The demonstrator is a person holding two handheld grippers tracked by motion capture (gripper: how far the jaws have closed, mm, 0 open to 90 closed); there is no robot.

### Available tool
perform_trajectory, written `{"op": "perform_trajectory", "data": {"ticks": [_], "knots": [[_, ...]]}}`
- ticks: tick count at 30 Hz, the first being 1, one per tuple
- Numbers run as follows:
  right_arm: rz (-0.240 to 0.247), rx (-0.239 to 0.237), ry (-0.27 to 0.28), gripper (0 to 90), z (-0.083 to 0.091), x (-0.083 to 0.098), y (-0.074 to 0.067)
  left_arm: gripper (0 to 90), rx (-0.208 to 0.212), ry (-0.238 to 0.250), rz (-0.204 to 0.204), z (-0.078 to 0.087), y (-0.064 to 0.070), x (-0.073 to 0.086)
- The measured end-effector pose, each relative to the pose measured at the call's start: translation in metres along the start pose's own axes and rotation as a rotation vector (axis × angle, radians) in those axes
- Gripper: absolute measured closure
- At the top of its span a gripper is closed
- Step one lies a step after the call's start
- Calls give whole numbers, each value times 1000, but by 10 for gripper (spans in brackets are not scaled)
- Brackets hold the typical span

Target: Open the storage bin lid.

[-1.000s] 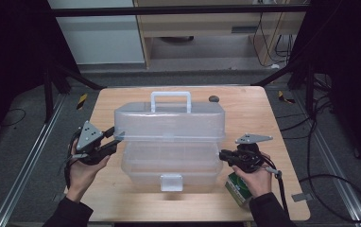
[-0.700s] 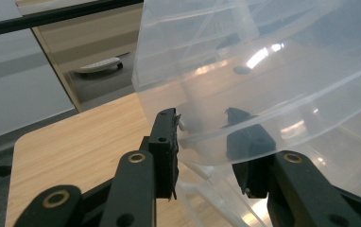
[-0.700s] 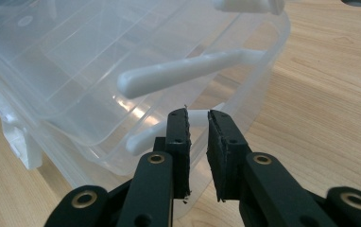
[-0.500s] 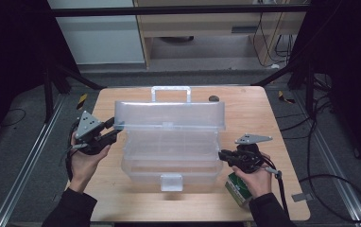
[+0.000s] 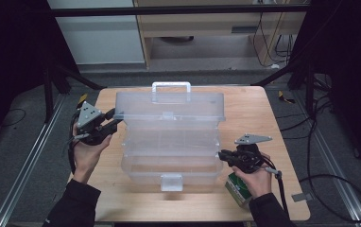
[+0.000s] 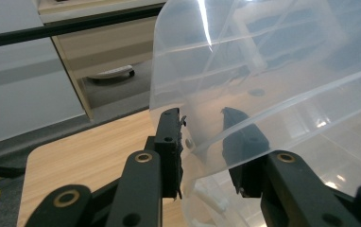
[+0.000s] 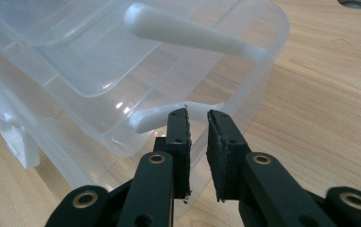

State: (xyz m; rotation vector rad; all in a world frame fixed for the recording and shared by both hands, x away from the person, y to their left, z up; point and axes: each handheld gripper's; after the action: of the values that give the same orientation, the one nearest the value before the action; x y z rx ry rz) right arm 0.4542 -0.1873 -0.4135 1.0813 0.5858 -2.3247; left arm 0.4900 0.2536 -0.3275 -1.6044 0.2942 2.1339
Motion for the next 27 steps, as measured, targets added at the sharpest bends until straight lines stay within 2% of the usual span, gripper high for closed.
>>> {"op": "perform_trajectory", "data": {"ticks": [5, 13, 22, 27], "knots": [[-2, 1, -5, 794, 0, 0, 0, 703, -14, 7, 20, -6, -3, -4], [-1, 4, -5, 794, 0, 0, 0, 741, -47, 1, 1, -13, -4, -9], [-7, 0, -6, 794, 0, 0, 0, 747, -52, 0, 30, -20, -8, -14], [-9, 0, -8, 794, 0, 0, -1, 751, -60, 1, 32, -26, -10, -18]]}}
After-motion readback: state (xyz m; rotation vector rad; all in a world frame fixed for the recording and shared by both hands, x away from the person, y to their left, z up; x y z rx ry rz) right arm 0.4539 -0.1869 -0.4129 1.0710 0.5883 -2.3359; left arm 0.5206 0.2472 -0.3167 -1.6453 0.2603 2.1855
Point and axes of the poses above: each handheld gripper's, and its own axes: z roughly backward along the jaws, x roughly out of its underside, y roughly to its right, and after that the axes turned 1 degree about y, right-handed
